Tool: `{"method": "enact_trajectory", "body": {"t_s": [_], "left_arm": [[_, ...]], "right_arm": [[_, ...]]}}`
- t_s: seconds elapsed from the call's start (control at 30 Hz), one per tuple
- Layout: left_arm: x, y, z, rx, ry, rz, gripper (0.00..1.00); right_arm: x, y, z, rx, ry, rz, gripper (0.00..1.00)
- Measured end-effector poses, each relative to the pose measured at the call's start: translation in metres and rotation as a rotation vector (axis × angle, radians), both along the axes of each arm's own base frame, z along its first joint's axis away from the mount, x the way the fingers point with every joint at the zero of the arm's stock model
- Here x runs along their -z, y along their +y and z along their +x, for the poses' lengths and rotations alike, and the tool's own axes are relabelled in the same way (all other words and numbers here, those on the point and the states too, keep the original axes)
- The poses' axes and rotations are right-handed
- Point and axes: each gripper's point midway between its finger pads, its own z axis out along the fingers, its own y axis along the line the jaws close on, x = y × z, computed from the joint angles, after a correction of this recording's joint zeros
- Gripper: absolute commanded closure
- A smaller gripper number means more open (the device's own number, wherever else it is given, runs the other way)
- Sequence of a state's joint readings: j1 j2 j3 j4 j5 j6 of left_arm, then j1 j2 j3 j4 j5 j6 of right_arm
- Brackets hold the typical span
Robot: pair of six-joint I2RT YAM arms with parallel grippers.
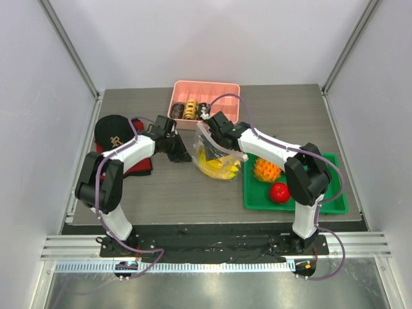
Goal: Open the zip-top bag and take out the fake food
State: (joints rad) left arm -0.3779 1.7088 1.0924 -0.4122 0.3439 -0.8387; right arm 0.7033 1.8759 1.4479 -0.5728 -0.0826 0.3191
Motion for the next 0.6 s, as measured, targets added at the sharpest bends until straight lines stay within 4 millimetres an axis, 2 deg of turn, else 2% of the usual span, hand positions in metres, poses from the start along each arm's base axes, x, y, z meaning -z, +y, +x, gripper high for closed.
{"method": "enact_trajectory", "body": {"t_s": [0.1,0.23,0.4,0.6], "left_arm": [[-0.002,-0.005,0.018,-0.014,-0.013,-0.013,0.92],[0.005,-0.013,0.035,-0.020,-0.008,-0.023,0.92],[0.015,-0.018,0.036,-0.017,0.021,-0.034,0.92],[0.013,-0.030,0.032,0.004,0.017,-0.054,0.92]], "right_arm": [[0.000,-0.005,0.009,0.024,-0.038,-0.029,0.57],[-0.001,-0.001,0.015,0.013,-0.068,-0.017,0.58],[0.005,0.007,0.019,-0.023,-0.089,-0.003,0.57],[0.023,0.012,0.022,-0.067,-0.102,-0.016,0.59]]}}
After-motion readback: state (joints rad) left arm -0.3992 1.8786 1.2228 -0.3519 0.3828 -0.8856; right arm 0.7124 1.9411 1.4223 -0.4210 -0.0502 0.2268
